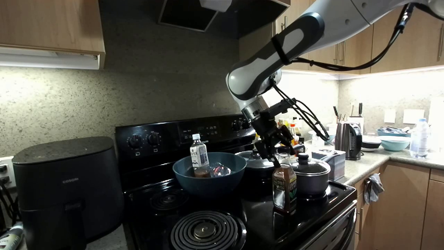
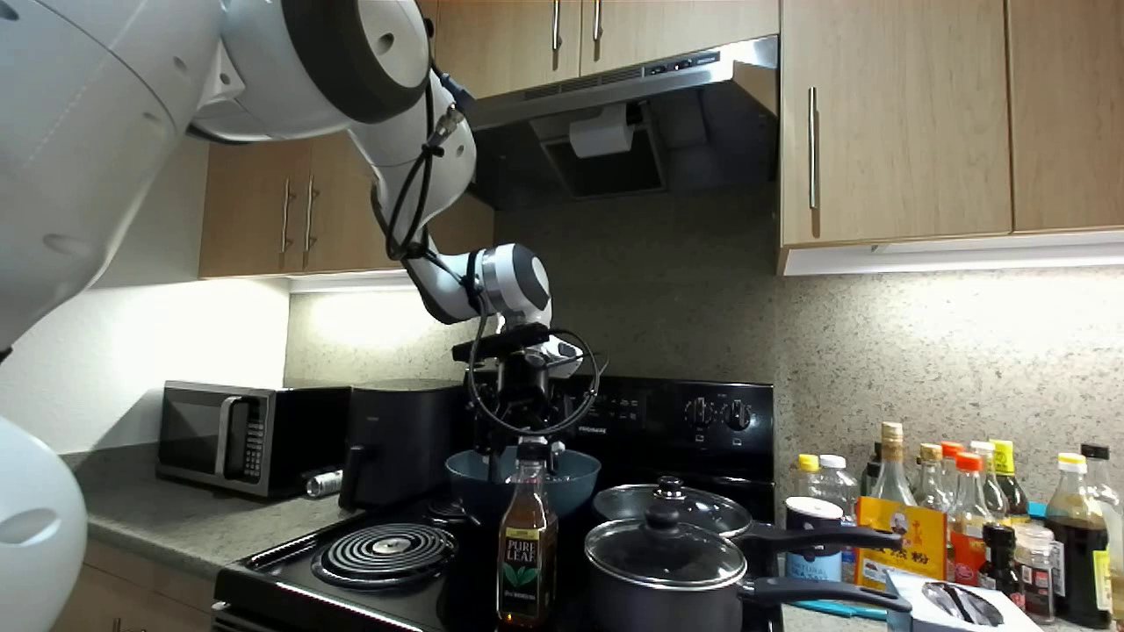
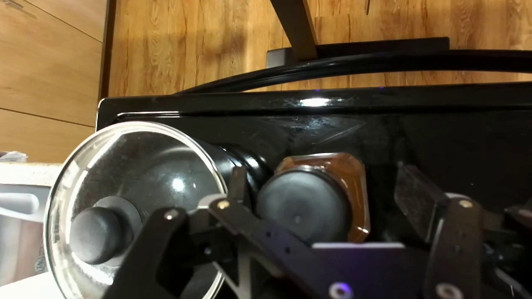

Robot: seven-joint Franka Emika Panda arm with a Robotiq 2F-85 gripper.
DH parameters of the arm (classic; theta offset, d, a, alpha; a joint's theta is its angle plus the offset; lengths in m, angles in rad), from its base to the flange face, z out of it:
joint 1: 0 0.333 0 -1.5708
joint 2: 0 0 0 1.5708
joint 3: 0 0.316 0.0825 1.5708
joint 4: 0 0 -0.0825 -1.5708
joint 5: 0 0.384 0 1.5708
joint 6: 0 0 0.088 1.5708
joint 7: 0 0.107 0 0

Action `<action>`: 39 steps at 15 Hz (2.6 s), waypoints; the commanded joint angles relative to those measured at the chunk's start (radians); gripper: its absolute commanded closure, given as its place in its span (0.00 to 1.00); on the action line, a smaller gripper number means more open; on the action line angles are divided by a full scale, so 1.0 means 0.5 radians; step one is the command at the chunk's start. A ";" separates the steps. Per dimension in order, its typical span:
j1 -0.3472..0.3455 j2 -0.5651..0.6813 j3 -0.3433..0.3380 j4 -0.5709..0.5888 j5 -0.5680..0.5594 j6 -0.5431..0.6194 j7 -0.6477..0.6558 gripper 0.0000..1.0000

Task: Put the bottles on the stove into the blue bowl

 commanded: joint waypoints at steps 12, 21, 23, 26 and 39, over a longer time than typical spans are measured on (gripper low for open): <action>0.003 -0.088 0.010 0.001 0.053 0.136 0.126 0.81; 0.053 -0.386 0.091 -0.040 0.213 0.477 0.298 0.81; 0.076 -0.427 0.106 -0.035 0.189 0.471 0.363 0.81; 0.111 -0.451 0.126 -0.019 0.139 0.503 0.518 0.81; 0.325 -0.202 0.186 0.336 -0.211 0.650 1.098 0.81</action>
